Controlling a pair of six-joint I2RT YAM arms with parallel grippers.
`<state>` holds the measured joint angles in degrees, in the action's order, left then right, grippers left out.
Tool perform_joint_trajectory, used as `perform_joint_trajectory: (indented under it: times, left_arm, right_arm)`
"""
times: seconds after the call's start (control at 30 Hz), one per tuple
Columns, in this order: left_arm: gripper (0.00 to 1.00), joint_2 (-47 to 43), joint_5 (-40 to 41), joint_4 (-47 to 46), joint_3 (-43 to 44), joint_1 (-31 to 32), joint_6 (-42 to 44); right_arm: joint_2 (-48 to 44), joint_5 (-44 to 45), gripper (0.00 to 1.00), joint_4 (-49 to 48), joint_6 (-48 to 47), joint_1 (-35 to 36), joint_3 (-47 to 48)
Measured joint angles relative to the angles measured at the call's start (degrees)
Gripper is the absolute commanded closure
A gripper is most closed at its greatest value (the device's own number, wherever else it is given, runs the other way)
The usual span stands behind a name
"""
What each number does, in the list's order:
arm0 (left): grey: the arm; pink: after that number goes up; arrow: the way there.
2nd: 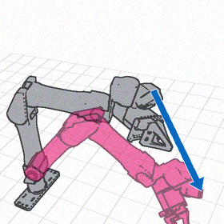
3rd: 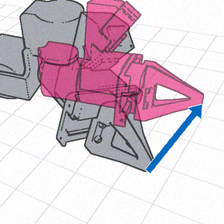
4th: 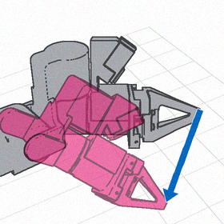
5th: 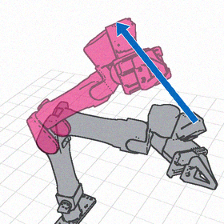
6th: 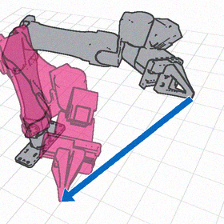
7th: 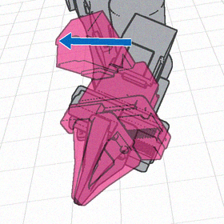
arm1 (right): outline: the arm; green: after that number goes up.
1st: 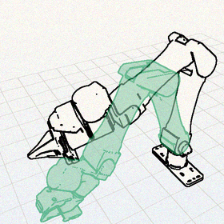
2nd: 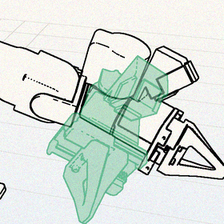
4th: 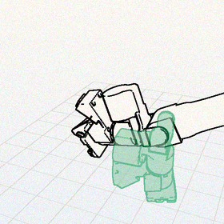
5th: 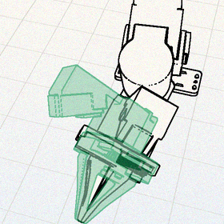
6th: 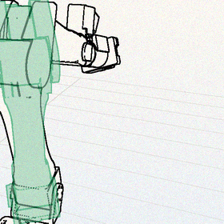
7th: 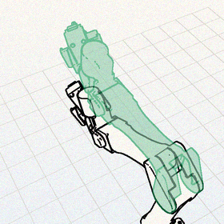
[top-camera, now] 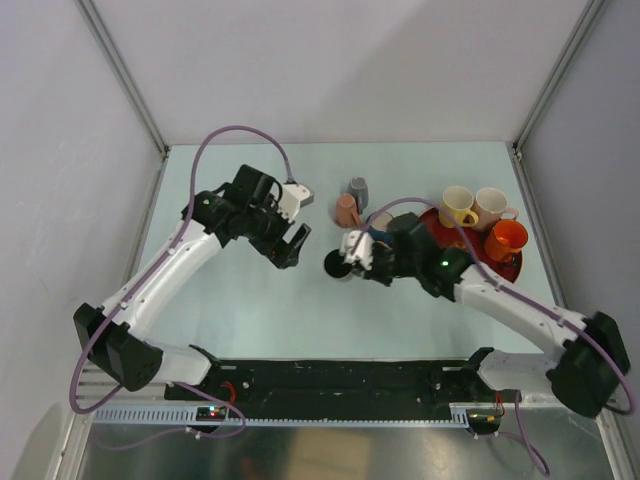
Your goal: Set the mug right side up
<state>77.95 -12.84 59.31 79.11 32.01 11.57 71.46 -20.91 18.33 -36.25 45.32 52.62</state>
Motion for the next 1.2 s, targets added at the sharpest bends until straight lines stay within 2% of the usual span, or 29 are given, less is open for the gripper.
perform_joint_trajectory:
  times: [0.17, 0.27, 0.33, 0.4, 0.57, 0.77, 1.2]
  left_arm:
    - [0.08, -1.09, 0.24, -0.24, 2.05, -3.13, 1.01]
    - [0.08, -1.11, 0.7, -0.28, 3.13, -3.23, 2.27]
    - [0.08, -1.11, 0.81, -0.24, 3.85, -3.21, 2.99]
    - [0.08, -1.11, 0.94, -0.42, 4.24, -3.23, 3.43]
    - [0.08, -1.11, 0.94, -0.48, 4.26, -3.23, 3.54]
    - [0.07, -1.62, 1.77, -0.48, 3.91, -3.23, 4.17]
    - [0.08, -3.63, 4.92, -0.04, 3.5, -3.28, 6.51]
  right_arm:
    - [-10.47, -1.07, 1.0, 6.91, 1.11, -10.29, -4.22]
    - [-13.75, -2.21, 1.0, 9.25, 2.32, -17.11, -5.03]
    - [-14.1, -2.84, 1.0, 9.79, 3.39, -20.81, -5.03]
    - [-13.4, -3.39, 1.0, 9.62, 4.68, -28.24, -5.03]
    - [-7.54, -2.75, 1.0, 5.01, 9.29, -38.91, -5.09]
    - [0.13, -0.28, 1.0, -2.75, 14.23, -43.56, -5.4]
    - [10.75, 1.88, 1.0, -14.32, 16.74, -44.59, -5.44]
